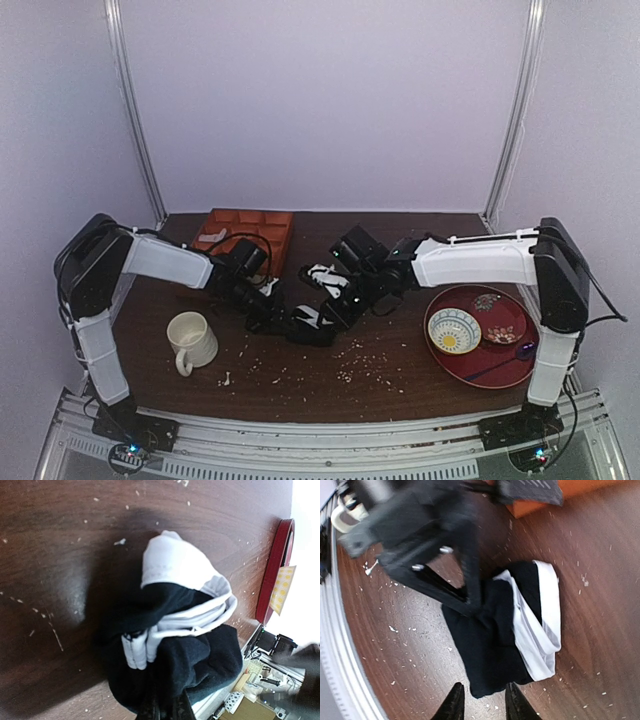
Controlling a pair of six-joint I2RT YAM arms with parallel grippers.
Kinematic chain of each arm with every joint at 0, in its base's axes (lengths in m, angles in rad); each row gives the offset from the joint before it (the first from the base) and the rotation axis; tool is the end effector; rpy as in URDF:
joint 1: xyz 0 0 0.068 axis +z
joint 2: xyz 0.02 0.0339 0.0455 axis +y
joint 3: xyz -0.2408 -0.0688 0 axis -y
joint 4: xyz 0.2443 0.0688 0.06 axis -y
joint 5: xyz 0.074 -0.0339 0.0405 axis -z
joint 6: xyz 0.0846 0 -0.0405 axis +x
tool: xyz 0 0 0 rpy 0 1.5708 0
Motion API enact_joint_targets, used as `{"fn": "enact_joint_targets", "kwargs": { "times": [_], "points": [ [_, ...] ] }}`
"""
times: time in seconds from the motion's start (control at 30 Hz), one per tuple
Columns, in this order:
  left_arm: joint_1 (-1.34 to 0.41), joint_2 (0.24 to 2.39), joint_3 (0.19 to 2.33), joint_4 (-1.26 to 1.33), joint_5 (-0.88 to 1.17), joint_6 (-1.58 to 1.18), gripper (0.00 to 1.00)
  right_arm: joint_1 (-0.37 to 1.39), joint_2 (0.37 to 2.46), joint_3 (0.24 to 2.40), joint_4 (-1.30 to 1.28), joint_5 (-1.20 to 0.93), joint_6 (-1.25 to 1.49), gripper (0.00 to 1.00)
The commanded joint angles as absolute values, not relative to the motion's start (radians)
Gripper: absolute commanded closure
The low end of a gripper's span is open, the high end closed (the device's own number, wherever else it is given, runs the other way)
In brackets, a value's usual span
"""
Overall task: Roll the underwear
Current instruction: Roll the underwear at the center of the board.
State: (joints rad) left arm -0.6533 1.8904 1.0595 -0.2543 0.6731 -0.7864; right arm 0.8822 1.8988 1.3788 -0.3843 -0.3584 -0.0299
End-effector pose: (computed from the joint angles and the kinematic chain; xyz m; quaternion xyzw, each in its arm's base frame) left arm 0.2618 -0.2668 0.0782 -0.0183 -0.9195 0.3906 0.0407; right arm 0.2530 0.3541 0.1517 -0.4619 0.8091 0.2864 0.2235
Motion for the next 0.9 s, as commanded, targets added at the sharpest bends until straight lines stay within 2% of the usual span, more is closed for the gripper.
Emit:
{"fn": "enact_joint_targets", "kwargs": {
  "times": [0.0, 0.23, 0.47, 0.87],
  "points": [
    [-0.668, 1.92, 1.075, -0.29, 0.66, -0.797, 1.0, 0.982, 1.855, 1.35, -0.33, -0.096, -0.158, 0.73],
    [-0.67, 1.921, 1.079, -0.288, 0.664, -0.797, 1.0, 1.084, 1.92, 1.374, -0.332, 0.069, -0.263, 0.69],
    [-0.671, 1.911, 1.074, -0.287, 0.665, -0.794, 1.0, 1.102, 1.956, 1.353, -0.281, 0.187, -0.294, 0.63],
    [-0.671, 1.901, 1.066, -0.284, 0.666, -0.792, 1.0, 1.102, 2.005, 1.333, -0.248, 0.172, -0.309, 0.61]
  ]
}}
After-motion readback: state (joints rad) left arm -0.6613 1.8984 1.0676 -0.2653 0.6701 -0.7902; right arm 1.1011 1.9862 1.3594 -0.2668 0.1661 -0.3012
